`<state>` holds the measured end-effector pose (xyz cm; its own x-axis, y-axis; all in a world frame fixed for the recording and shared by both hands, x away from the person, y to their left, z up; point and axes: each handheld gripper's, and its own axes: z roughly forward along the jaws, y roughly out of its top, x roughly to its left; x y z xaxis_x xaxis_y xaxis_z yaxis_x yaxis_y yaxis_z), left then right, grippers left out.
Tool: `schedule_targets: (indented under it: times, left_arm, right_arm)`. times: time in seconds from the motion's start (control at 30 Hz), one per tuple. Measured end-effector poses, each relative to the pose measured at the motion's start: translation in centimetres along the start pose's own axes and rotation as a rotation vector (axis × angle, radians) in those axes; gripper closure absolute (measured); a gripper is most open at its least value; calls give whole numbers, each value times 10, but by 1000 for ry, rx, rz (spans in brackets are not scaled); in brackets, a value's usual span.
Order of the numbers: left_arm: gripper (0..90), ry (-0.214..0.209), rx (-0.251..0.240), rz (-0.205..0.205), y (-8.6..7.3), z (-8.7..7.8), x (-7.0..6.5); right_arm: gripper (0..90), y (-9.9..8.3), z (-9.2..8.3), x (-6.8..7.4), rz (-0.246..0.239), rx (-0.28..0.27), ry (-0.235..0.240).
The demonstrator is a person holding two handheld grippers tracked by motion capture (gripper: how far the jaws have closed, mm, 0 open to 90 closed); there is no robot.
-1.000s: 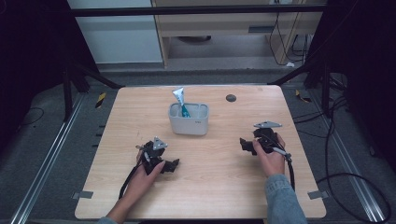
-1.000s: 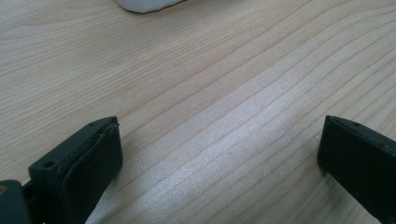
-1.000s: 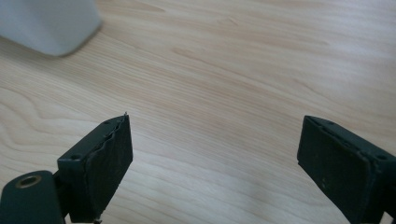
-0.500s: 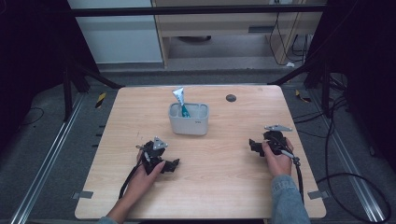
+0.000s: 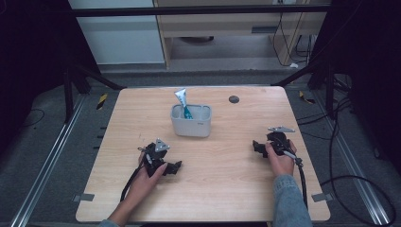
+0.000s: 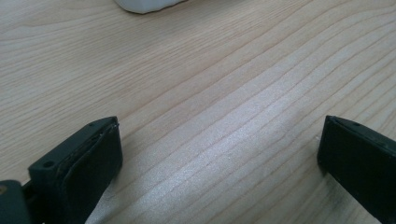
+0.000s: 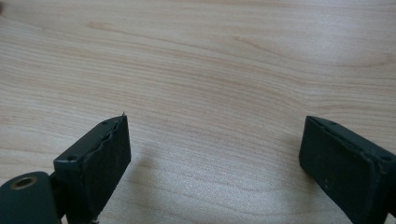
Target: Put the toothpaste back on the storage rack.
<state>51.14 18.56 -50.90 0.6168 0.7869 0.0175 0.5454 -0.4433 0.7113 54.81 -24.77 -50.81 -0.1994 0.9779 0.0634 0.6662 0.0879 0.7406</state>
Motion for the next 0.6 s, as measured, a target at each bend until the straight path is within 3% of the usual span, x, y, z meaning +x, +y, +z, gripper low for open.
schedule_targets:
  times: [0.2, 0.47, 0.6]
  left_arm:
    - [0, 0, 0, 1, 0, 0, 0]
    - [0, 0, 0, 0, 0, 0, 0]
    - [0, 0, 0, 1, 0, 0, 0]
  right_arm:
    - [78, -1, 3, 3, -54, 3, -33]
    - [35, -7, -2, 10, -118, 18, 30]
    - [12, -6, 0, 13, -107, 25, 14]
